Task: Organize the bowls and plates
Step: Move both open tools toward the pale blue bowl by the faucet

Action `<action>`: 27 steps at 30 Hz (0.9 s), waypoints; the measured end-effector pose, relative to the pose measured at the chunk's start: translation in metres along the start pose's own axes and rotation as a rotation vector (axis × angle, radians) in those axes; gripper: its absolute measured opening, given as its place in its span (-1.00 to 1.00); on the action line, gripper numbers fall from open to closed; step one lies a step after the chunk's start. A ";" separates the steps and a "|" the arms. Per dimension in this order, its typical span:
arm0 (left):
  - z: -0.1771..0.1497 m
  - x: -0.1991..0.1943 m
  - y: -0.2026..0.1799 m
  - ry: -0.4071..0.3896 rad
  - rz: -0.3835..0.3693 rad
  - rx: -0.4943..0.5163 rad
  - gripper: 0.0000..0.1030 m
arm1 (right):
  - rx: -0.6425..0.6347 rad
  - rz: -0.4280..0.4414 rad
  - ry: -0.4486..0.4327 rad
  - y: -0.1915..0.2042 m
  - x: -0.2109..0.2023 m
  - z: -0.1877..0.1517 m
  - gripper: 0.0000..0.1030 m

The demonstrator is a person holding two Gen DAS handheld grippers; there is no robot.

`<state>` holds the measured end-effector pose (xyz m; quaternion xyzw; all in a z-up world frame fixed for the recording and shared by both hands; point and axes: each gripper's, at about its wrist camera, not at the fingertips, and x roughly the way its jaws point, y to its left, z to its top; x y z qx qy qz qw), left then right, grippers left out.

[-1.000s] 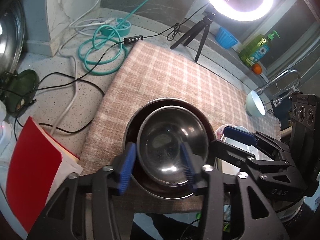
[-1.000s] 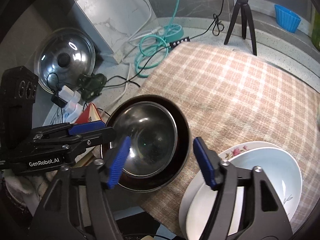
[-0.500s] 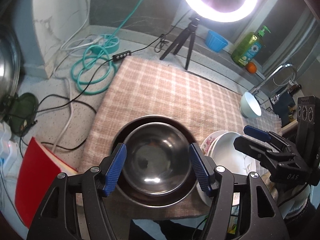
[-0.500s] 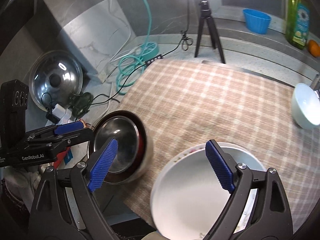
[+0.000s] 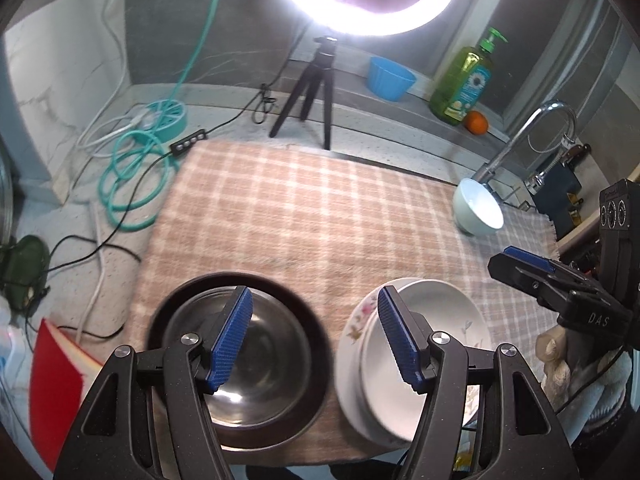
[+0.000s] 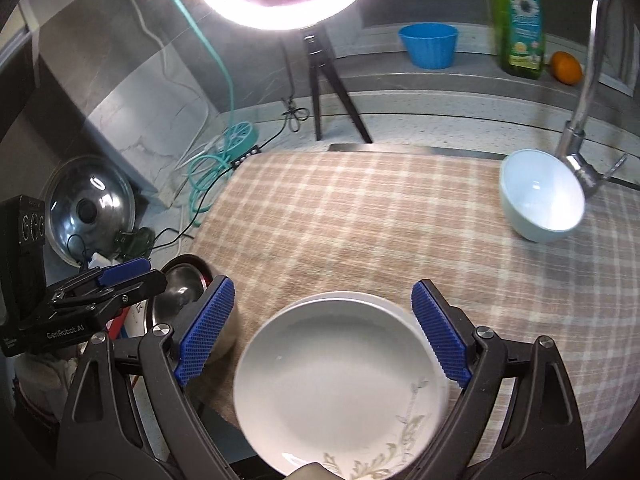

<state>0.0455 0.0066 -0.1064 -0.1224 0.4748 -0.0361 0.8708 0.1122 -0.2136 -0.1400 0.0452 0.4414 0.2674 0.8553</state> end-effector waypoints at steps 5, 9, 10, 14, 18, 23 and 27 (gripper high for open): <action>0.008 0.012 -0.022 0.005 -0.021 0.034 0.26 | 0.041 -0.043 -0.015 -0.034 -0.014 0.002 0.80; 0.015 0.025 -0.039 0.012 -0.042 0.055 0.26 | 0.089 -0.078 -0.022 -0.067 -0.025 0.003 0.80; 0.016 0.028 -0.044 0.013 -0.045 0.061 0.26 | 0.100 -0.085 -0.023 -0.074 -0.026 0.004 0.80; 0.025 0.042 -0.063 0.015 -0.067 0.083 0.26 | 0.158 -0.118 -0.038 -0.109 -0.039 0.004 0.80; 0.035 0.057 -0.082 0.027 -0.099 0.108 0.26 | 0.215 -0.149 -0.056 -0.142 -0.050 0.006 0.80; 0.049 0.074 -0.106 0.039 -0.144 0.134 0.26 | 0.264 -0.185 -0.076 -0.182 -0.060 0.011 0.80; 0.062 0.090 -0.122 0.054 -0.183 0.136 0.26 | 0.303 -0.184 -0.091 -0.208 -0.062 0.017 0.80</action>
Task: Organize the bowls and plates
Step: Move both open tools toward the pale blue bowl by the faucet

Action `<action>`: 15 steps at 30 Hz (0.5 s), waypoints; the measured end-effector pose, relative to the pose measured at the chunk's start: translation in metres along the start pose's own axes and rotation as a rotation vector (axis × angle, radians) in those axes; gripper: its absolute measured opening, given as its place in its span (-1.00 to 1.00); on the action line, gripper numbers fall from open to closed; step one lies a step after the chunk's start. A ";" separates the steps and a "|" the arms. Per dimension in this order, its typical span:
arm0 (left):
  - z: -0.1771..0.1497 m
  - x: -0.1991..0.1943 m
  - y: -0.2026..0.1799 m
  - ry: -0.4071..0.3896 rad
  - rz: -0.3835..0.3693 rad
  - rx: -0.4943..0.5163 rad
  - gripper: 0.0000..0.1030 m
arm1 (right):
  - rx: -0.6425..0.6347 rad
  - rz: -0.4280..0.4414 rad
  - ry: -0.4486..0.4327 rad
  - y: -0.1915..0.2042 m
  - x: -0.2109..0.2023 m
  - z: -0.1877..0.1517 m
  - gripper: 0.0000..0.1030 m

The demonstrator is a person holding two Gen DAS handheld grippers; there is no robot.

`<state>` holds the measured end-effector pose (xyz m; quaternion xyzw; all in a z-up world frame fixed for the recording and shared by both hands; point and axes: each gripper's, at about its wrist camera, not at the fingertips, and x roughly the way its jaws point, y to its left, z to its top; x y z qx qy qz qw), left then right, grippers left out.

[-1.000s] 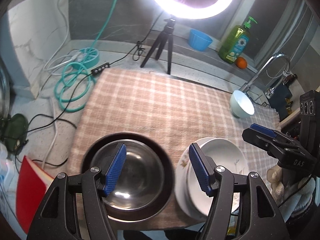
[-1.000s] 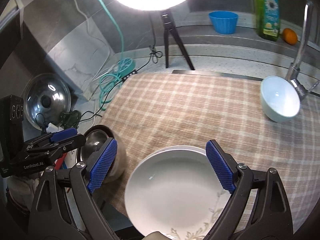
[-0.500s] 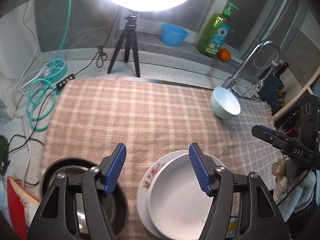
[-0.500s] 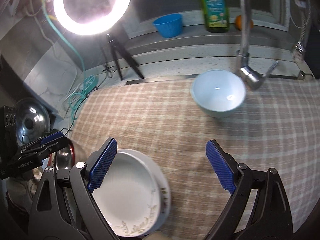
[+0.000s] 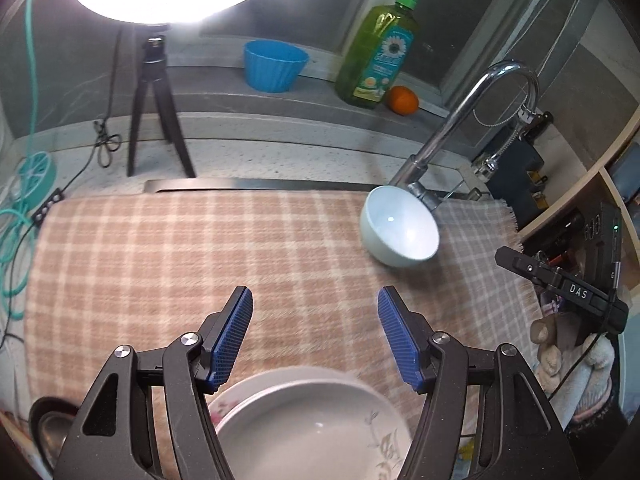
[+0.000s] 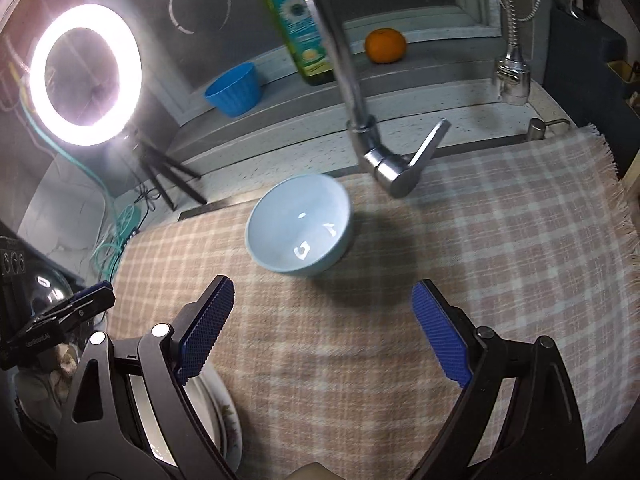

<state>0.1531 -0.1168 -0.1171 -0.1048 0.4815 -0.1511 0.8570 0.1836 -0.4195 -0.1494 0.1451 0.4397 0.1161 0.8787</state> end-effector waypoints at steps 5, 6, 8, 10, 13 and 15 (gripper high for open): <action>0.019 0.026 -0.009 0.023 -0.070 -0.031 0.26 | 0.074 0.021 -0.010 -0.026 0.013 0.014 0.80; 0.022 0.032 -0.012 0.026 -0.072 -0.029 0.26 | 0.074 0.019 -0.006 -0.028 0.017 0.016 0.80; 0.030 0.046 -0.017 0.041 -0.070 -0.022 0.26 | 0.077 0.018 0.004 -0.032 0.026 0.020 0.80; 0.037 0.062 -0.022 0.062 -0.074 -0.025 0.26 | 0.085 0.037 0.016 -0.033 0.034 0.023 0.80; 0.046 0.082 -0.028 0.099 -0.085 -0.039 0.21 | 0.114 0.070 0.041 -0.039 0.045 0.028 0.80; 0.051 0.091 -0.030 0.111 -0.098 -0.053 0.21 | 0.142 0.098 0.054 -0.042 0.053 0.032 0.79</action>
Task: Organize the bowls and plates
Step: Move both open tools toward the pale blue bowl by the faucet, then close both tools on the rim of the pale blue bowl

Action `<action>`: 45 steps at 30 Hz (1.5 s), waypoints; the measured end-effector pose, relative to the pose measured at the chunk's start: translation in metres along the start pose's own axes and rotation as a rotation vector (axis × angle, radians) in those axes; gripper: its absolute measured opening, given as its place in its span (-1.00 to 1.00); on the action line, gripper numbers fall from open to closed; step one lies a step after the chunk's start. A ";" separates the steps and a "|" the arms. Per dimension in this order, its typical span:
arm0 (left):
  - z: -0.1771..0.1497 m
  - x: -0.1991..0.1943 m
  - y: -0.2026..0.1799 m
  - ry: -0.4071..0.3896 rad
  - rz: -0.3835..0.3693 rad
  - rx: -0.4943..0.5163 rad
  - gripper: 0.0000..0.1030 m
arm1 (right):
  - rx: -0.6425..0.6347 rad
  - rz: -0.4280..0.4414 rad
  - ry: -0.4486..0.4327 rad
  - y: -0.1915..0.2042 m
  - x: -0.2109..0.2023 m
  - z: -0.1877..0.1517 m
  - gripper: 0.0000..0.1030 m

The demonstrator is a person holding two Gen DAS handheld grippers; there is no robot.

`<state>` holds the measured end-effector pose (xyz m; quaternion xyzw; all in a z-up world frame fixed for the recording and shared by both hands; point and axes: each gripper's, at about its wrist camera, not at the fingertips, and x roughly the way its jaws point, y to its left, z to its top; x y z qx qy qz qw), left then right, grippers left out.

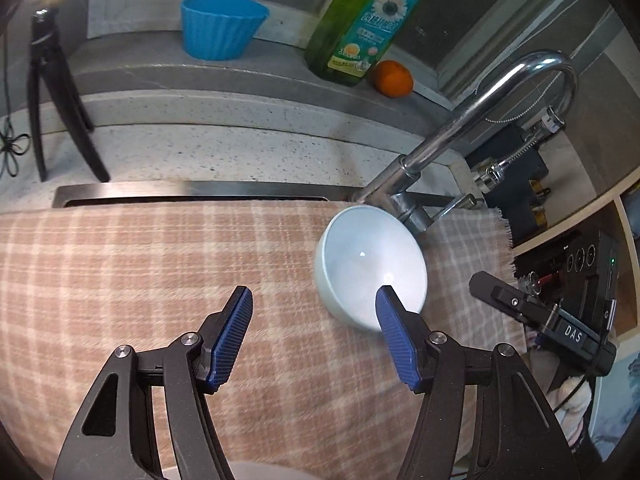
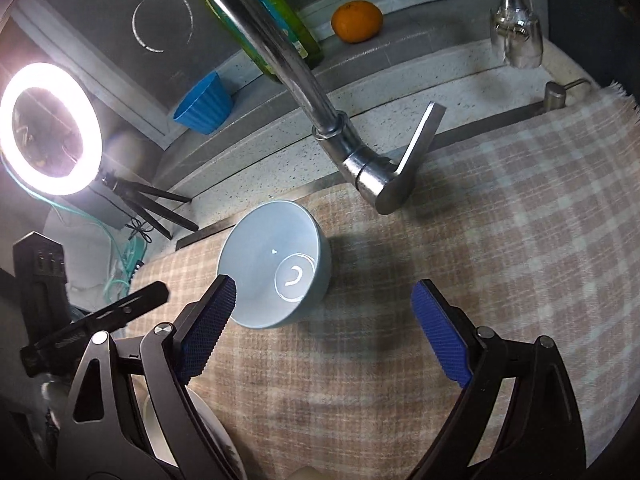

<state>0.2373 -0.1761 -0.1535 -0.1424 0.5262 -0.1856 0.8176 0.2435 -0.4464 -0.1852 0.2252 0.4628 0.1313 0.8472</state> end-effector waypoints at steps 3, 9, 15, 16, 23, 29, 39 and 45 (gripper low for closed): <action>0.008 0.014 0.001 0.025 -0.015 -0.030 0.16 | 0.036 0.039 0.021 -0.005 0.010 0.007 0.65; 0.011 0.031 0.003 0.067 -0.039 -0.060 -0.04 | 0.101 0.096 0.080 -0.016 0.033 0.009 0.44; 0.012 0.043 0.004 0.094 -0.044 -0.067 -0.30 | 0.100 0.108 0.127 -0.012 0.051 0.008 0.17; 0.013 0.045 0.005 0.097 -0.044 -0.070 -0.33 | 0.097 0.105 0.130 -0.012 0.052 0.008 0.11; 0.010 0.053 0.005 0.112 -0.049 -0.065 -0.67 | 0.076 0.101 0.159 -0.008 0.061 0.007 -0.54; 0.008 0.052 0.001 0.110 -0.034 -0.050 -0.68 | 0.066 0.073 0.152 -0.003 0.061 0.005 -0.61; 0.000 0.021 -0.001 0.069 -0.041 -0.040 -0.68 | 0.033 0.087 0.131 0.018 0.042 -0.001 -0.61; -0.013 -0.011 0.006 0.027 -0.047 -0.052 -0.68 | -0.014 0.107 0.125 0.045 0.026 -0.013 -0.61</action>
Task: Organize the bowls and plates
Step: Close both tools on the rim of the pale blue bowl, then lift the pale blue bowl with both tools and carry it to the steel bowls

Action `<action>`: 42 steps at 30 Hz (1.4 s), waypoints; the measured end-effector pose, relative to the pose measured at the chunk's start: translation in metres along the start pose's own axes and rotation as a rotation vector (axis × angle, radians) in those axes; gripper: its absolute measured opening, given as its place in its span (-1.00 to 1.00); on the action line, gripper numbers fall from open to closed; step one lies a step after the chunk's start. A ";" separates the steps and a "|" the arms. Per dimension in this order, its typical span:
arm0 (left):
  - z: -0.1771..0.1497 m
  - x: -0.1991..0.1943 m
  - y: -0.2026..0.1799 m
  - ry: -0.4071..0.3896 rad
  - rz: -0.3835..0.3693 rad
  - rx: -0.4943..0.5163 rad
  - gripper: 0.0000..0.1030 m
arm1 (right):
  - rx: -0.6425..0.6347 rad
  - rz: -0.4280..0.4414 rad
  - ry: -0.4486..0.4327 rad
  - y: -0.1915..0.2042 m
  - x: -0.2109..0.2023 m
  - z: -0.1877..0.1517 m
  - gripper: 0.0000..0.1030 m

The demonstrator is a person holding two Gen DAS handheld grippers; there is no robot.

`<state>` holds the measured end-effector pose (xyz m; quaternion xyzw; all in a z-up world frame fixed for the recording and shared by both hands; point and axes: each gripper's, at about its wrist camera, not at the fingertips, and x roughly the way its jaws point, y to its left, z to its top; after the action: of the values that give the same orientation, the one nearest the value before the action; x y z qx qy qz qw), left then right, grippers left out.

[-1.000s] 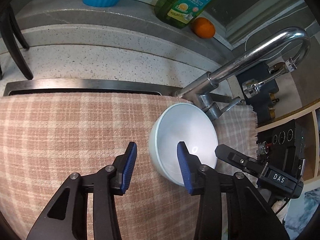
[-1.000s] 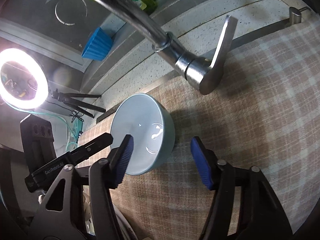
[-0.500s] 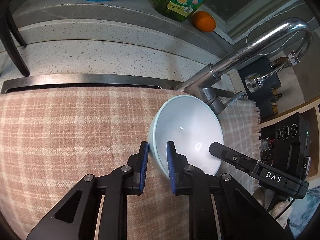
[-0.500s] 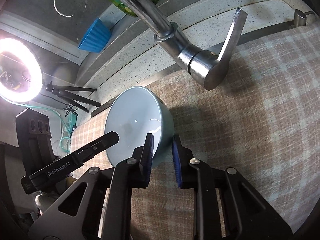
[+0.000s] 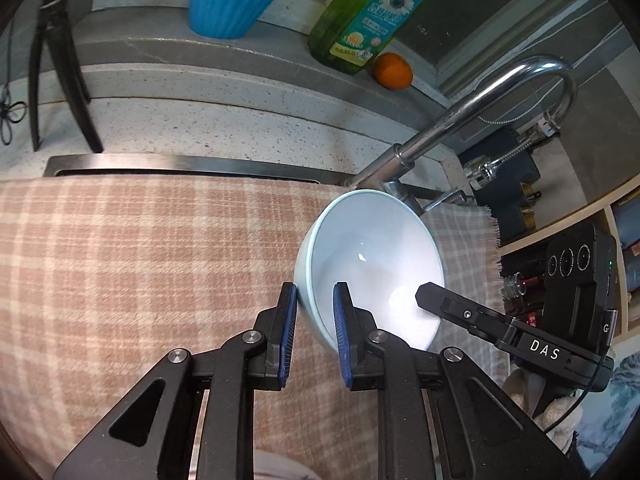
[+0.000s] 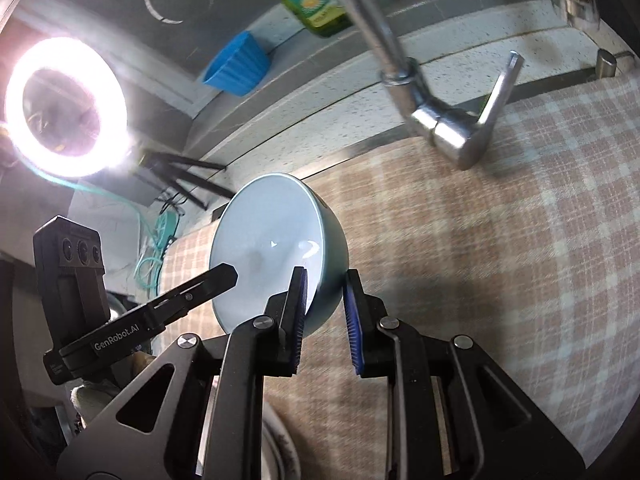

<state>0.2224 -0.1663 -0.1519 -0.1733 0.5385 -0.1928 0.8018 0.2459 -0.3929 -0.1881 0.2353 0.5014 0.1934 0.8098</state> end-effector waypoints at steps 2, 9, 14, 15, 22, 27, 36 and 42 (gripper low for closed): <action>-0.007 -0.012 0.004 -0.017 0.002 -0.004 -0.68 | -0.016 0.007 -0.001 0.011 -0.002 -0.006 -0.61; -0.034 -0.056 0.021 -0.072 0.009 -0.020 -0.68 | -0.076 0.047 0.005 0.053 -0.009 -0.030 -0.61; -0.056 -0.089 0.040 -0.114 0.023 -0.046 -0.68 | -0.138 0.065 0.015 0.088 -0.008 -0.052 -0.61; -0.061 -0.096 0.044 -0.123 0.027 -0.052 -0.68 | -0.149 0.070 0.018 0.095 -0.007 -0.056 -0.61; -0.091 -0.140 0.074 -0.171 0.047 -0.106 -0.68 | -0.232 0.144 0.047 0.141 0.003 -0.084 -0.61; -0.111 -0.168 0.096 -0.204 0.067 -0.149 -0.68 | -0.283 0.169 0.082 0.169 0.015 -0.102 -0.61; -0.145 -0.202 0.134 -0.225 0.098 -0.221 -0.68 | -0.366 0.198 0.154 0.215 0.043 -0.139 -0.61; -0.168 -0.213 0.159 -0.233 0.107 -0.293 -0.68 | -0.403 0.207 0.203 0.237 0.062 -0.160 -0.61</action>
<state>0.0119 0.0652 -0.1195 -0.2803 0.4727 -0.0483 0.8340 0.1091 -0.1359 -0.1587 0.0986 0.5046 0.3941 0.7618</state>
